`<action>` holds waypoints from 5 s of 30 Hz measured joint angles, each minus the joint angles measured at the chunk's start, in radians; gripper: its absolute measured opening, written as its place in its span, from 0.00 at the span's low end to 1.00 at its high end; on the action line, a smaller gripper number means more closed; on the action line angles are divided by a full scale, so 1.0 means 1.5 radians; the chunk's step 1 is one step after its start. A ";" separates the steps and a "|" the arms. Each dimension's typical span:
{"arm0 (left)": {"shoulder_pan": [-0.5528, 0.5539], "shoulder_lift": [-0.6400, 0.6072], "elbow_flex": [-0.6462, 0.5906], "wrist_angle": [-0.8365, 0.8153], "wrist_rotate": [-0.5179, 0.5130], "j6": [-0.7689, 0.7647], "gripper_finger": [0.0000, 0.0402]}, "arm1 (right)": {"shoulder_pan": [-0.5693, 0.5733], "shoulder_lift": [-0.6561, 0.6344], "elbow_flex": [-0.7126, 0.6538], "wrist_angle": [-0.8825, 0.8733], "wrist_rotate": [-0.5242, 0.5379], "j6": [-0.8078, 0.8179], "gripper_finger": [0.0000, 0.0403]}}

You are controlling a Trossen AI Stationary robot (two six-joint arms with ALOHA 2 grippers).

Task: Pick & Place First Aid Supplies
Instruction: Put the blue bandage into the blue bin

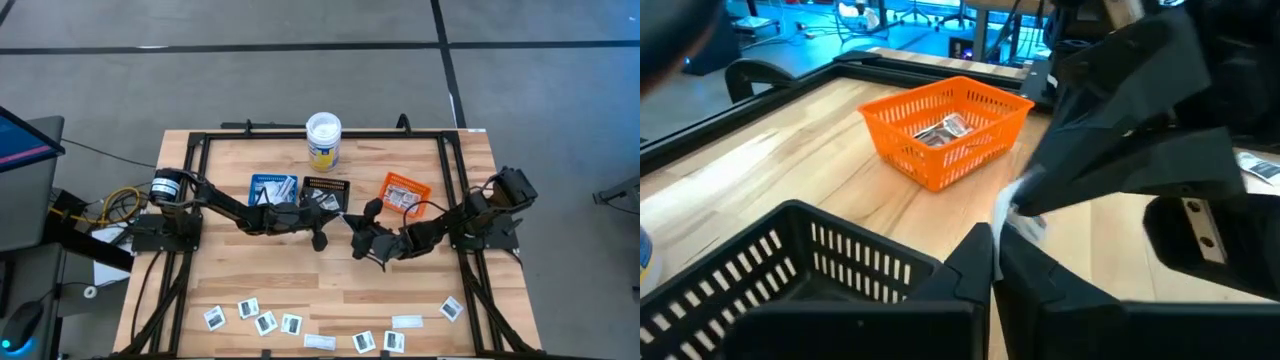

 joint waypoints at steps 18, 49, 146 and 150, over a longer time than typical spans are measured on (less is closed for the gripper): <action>-0.009 0.000 -0.001 -0.004 0.016 0.051 0.01 | 0.002 -0.001 0.000 0.000 -0.019 0.039 0.25; -0.049 0.000 -0.001 0.065 0.007 0.163 0.02 | -0.076 -0.115 0.000 -0.164 -0.267 0.360 0.25; -0.127 -0.375 -0.219 -0.419 -0.483 -0.303 0.04 | -0.063 -0.173 0.000 -0.311 -0.315 0.323 0.07; -0.083 -0.382 -0.223 -0.419 -0.429 -0.425 0.04 | -0.063 -0.173 0.000 -0.303 -0.315 0.323 0.07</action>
